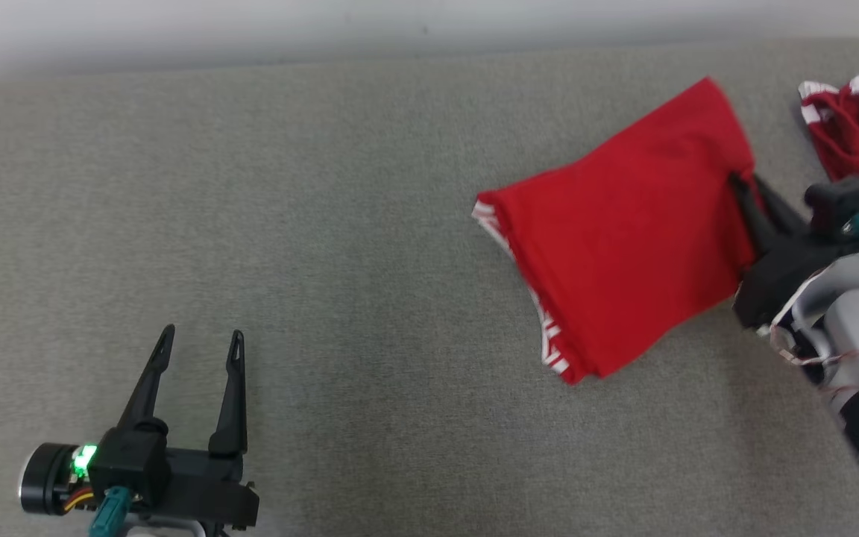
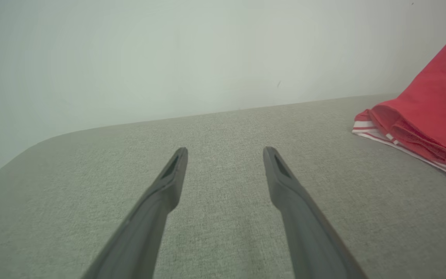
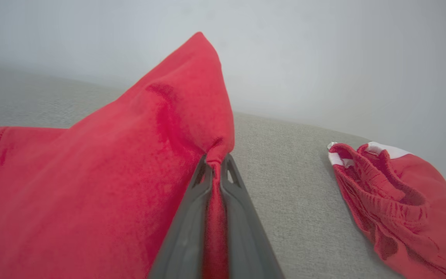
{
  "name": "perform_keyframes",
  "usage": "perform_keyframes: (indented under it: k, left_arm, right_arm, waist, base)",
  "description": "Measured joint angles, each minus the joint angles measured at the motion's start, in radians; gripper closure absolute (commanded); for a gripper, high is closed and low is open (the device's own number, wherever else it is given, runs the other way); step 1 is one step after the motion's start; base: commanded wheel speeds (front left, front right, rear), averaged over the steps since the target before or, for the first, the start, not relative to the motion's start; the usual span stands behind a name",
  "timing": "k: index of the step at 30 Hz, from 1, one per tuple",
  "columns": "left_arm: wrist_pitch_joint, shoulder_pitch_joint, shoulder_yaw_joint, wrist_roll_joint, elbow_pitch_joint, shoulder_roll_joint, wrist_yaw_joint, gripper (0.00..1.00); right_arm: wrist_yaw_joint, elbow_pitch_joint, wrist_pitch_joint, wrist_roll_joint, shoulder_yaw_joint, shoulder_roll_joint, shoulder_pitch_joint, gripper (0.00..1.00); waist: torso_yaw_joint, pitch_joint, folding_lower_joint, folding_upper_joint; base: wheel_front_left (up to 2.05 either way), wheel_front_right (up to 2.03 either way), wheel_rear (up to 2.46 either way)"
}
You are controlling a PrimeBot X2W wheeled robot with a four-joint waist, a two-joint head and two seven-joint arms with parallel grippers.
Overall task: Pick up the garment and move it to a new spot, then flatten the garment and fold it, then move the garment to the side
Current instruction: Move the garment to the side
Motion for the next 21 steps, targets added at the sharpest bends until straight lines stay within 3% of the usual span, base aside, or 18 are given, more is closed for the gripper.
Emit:
perform_keyframes:
  k: [7, 21]
  left_arm:
    - [0.0, -0.044, -0.003, 0.01, -0.005, 0.028, 0.0, 0.0]
    - [0.0, -0.166, -0.057, 0.043, -0.048, 0.087, -0.007, 0.0]
  right_arm:
    - [0.0, 0.011, 0.021, 0.047, 0.016, -0.117, -0.144, 1.0]
    - [0.0, 0.142, 0.051, 0.07, 0.005, -0.282, -0.434, 1.0]
  waist:
    - [-0.055, 0.085, 0.0001, 0.0]
    - [-0.142, 0.277, 0.0, 0.0]
  base:
    - [0.0, 0.0, 0.0]
    - [0.0, 0.0, 0.0]
